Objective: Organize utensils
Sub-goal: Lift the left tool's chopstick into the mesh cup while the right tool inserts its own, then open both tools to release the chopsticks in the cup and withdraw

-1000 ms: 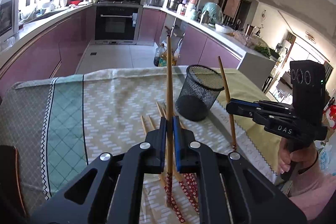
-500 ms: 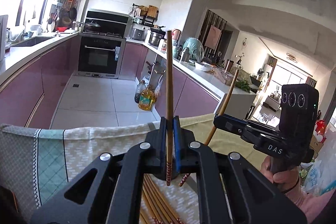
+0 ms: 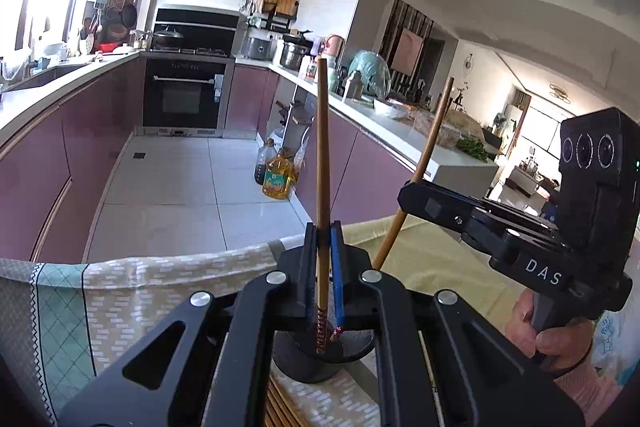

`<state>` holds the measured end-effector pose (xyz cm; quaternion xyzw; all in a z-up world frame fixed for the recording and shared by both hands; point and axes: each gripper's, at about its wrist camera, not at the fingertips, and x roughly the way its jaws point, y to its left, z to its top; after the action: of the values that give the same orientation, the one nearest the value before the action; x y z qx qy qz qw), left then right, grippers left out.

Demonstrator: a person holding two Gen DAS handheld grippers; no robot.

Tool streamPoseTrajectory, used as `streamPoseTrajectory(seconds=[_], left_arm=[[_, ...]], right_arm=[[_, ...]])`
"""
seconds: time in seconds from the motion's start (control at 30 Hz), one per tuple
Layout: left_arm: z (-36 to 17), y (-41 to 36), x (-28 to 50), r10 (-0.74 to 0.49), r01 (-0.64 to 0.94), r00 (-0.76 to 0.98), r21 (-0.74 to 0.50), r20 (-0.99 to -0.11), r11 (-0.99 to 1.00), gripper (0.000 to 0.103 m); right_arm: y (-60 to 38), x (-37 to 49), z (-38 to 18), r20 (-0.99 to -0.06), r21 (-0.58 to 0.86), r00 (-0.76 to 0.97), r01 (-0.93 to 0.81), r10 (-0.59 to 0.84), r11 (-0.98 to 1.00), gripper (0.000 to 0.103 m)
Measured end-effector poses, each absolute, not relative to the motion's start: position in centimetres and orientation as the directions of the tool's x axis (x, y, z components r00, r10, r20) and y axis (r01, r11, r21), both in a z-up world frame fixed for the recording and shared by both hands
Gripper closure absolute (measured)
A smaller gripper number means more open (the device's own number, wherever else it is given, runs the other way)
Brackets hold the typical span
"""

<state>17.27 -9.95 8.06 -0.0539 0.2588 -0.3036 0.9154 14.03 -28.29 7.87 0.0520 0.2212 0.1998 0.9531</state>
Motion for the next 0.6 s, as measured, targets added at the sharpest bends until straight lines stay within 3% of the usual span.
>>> streamPoseTrajectory(seconds=[0.27,0.6], left_arm=[[4.0,-11.2,19.3,-0.552,0.518,0.629,-0.234,-0.548,0.823,0.096],[2.9,-11.7,19.5,-0.532,0.502,0.631,-0.225,-0.565,0.835,0.095]], right_arm=[[-26.5,16.4,3.1,-0.563,0.196,0.724,-0.351,0.398,0.916,0.097],[-26.7,17.7,3.0,-0.567,0.238,0.724,-0.313,0.393,0.920,0.094]])
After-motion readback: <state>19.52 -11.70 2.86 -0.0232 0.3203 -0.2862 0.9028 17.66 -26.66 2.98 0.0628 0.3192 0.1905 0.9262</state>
